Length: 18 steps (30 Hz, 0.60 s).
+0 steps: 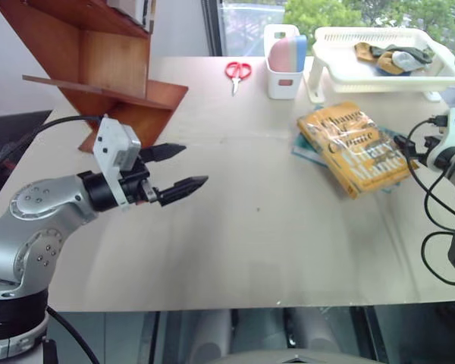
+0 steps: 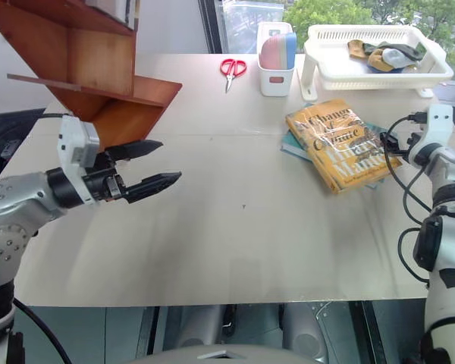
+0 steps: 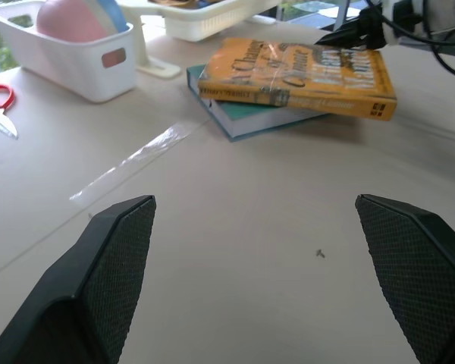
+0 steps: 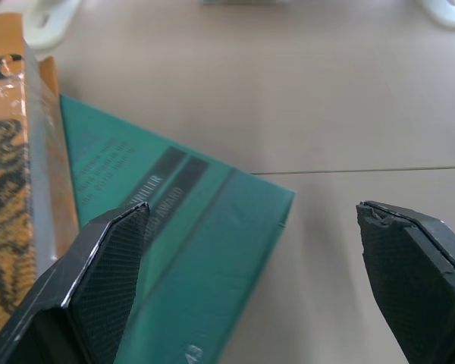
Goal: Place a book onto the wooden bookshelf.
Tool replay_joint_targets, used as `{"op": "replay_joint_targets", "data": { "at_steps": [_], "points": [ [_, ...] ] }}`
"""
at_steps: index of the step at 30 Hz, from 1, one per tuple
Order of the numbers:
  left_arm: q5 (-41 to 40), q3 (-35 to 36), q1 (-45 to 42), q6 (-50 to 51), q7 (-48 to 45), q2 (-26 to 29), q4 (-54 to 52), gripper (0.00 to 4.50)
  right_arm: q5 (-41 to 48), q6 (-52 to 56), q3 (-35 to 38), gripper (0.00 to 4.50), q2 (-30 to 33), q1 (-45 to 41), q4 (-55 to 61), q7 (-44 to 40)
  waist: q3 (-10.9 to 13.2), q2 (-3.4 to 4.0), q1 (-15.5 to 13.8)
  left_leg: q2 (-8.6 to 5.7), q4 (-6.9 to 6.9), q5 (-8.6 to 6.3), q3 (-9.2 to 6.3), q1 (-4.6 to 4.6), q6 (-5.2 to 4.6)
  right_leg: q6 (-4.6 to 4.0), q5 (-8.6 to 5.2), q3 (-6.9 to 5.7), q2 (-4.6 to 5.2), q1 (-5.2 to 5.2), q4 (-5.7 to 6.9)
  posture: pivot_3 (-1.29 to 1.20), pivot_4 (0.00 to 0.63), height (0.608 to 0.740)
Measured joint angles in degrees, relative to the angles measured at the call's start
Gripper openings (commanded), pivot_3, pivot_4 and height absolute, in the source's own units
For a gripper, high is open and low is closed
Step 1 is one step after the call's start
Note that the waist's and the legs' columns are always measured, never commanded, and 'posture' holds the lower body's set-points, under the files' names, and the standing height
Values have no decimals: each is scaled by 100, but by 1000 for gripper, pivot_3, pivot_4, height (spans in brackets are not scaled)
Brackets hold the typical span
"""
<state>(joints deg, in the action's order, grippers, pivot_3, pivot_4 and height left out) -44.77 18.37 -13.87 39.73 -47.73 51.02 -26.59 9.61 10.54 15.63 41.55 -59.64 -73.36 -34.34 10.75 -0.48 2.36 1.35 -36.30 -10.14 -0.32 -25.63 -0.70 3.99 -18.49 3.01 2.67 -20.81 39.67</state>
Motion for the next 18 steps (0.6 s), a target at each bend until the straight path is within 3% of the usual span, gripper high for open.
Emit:
{"op": "replay_joint_targets", "data": {
  "at_steps": [12,18],
  "points": [
    [-167,575,110,266,-694,895,112,4431,38,185,115,4500,-364,-42,-53,-725,3,-1,49,4,1,0,3,5,0,0,0,3,-4,0,1,0,150,740],
    [-188,739,303,359,-830,962,113,4431,57,228,114,4500,-529,-42,-39,-1052,3,-2,65,6,1,0,1,6,0,0,0,2,-4,0,3,0,150,740]
  ]
}}
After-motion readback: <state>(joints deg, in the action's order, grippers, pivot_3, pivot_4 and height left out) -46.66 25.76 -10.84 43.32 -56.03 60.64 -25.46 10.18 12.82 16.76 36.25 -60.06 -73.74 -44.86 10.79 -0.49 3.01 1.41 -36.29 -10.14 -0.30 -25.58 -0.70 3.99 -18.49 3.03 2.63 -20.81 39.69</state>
